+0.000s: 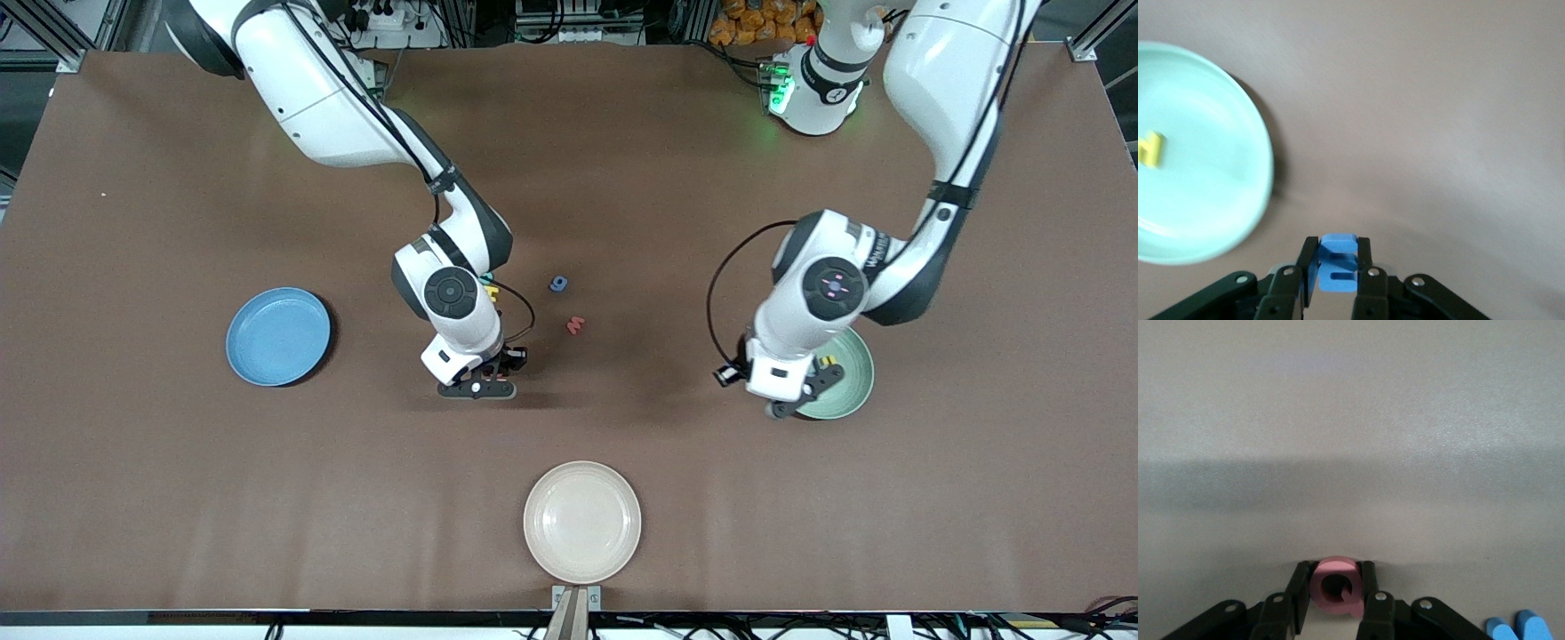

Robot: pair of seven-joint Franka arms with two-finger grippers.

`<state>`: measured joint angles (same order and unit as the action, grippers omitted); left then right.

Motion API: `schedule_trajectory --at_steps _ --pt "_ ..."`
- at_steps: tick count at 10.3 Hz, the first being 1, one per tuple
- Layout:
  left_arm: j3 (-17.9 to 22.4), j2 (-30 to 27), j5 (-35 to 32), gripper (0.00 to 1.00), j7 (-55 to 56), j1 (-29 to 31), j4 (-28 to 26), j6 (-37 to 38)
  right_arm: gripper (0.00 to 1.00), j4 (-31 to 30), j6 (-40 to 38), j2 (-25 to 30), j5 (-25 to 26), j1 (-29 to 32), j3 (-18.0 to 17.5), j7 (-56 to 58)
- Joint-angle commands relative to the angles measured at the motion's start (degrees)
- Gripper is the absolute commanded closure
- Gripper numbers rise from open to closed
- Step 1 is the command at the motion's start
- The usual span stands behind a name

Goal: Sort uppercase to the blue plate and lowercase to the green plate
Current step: 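Carry the blue E to the green plate and release it with the left gripper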

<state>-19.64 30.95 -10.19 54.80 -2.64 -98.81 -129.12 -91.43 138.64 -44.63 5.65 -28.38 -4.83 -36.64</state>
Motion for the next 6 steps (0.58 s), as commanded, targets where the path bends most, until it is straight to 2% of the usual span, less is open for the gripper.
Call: schedule_trajectory --at_steps 1,3,5,6 --pt "-0.49 1.03 -1.41 1.0 -2.5 2.72 -0.77 2.9 1.0 0.28 0.23 -0.55 -0.46 0.6 -0.01 0.95" --pt "-0.22 2.18 -1.5 1.0 -5.04 6.84 -1.38 5.28 1.0 -0.06 -0.56 1.91 -0.46 1.92 0.08 1.3" --pt "-0.22 2.88 -1.5 1.0 -6.64 8.43 -2.35 5.29 1.0 -2.95 -5.62 7.34 -0.46 6.21 0.87 9.25" --pt "0.3 3.58 -1.5 0.49 -6.64 8.53 -2.44 5.29 1.0 -3.84 -9.92 10.07 -0.46 9.45 0.87 15.39"
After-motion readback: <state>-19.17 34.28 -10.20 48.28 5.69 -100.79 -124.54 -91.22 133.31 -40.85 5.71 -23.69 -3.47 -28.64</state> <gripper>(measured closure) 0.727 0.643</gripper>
